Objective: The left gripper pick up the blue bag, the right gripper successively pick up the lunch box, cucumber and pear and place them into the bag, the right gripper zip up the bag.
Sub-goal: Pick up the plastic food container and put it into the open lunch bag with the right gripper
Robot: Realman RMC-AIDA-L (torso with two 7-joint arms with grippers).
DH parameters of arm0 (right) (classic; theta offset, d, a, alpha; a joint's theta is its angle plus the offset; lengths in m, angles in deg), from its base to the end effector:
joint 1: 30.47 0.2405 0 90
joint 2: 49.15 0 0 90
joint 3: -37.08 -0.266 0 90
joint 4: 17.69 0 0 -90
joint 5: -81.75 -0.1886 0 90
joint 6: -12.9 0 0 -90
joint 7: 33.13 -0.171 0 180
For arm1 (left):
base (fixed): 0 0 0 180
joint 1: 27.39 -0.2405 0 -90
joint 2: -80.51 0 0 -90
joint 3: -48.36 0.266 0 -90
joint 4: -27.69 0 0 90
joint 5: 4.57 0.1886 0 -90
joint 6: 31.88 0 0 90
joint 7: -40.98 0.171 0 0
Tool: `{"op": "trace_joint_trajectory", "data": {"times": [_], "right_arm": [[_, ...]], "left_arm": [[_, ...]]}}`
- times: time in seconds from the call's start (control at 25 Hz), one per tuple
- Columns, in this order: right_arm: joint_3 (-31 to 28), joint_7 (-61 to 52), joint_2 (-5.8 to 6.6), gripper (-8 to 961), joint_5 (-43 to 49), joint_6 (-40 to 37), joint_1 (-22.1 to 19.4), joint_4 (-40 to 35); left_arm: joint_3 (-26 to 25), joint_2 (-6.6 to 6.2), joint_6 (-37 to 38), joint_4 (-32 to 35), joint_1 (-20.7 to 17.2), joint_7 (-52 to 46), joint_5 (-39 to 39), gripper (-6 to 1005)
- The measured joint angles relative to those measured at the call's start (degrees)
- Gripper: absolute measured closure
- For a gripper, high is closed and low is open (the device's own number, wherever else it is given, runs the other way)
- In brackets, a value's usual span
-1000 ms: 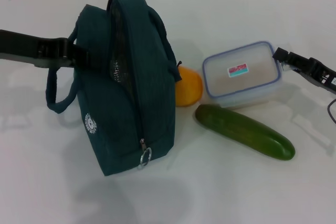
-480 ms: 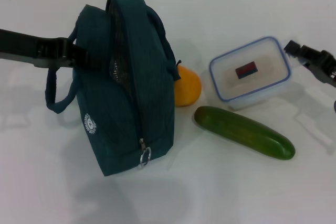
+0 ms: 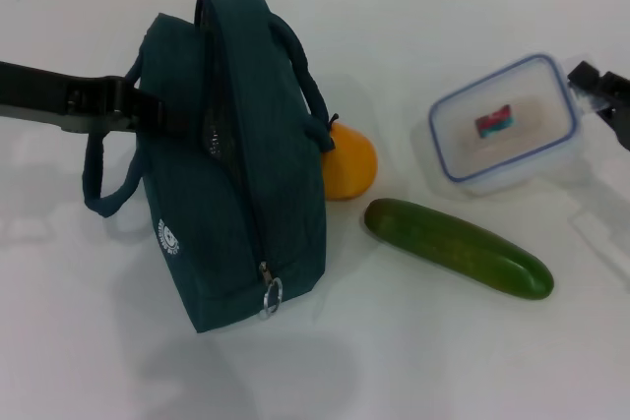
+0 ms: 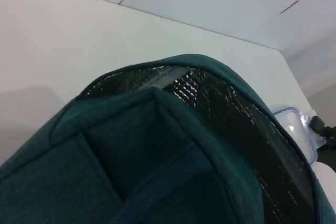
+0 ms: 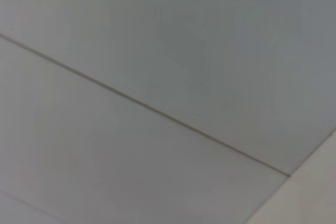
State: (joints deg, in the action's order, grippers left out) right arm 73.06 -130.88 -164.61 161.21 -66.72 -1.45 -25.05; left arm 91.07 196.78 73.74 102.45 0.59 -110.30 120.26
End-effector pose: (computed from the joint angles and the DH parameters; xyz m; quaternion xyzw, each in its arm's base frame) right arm 0.2784 0.3469 -0.0106 -0.6325 0.5624 0.5088 0.1575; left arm -0.2262 0.3193 0.0581 -0.8121 -0.5621 -0.1278 0.0909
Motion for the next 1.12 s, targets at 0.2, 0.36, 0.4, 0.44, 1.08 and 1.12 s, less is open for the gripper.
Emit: {"op": "trace_joint_trajectory", "data": {"times": [0.2, 0.36, 0.4, 0.44, 1.08, 1.12], "right_arm": [[-0.3, -1.0, 0.07, 855, -3.2, -3.9, -1.3, 0.0], [-0.3, -3.2, 0.07, 854, -5.2, -6.7, -1.9, 0.2], [-0.4, -3.7, 0.07, 854, -5.8, -7.1, -2.1, 0.5], [-0.4, -4.1, 0.07, 854, -6.7, -7.8, -2.2, 0.9], [-0.4, -9.4, -0.38, 851, -14.4, -16.4, -0.7, 4.4], [-0.4, -9.7, -0.42, 851, -14.5, -16.9, -0.3, 4.6]], "left_arm": [[-0.2, 0.00, 0.1, -0.2, -0.1, 0.2, -0.1, 961], [-0.2, -0.08, 0.2, -0.2, -0.1, 0.2, -0.6, 961], [-0.2, -0.12, 0.2, -0.2, -0.1, 0.2, -0.9, 961], [-0.2, -0.18, 0.2, -0.2, -0.1, 0.2, -1.2, 961], [0.1, -1.07, 0.9, 0.2, 0.5, 0.2, -1.8, 961], [0.1, -1.08, 0.9, 0.1, 0.6, 0.2, -1.8, 961]]}}
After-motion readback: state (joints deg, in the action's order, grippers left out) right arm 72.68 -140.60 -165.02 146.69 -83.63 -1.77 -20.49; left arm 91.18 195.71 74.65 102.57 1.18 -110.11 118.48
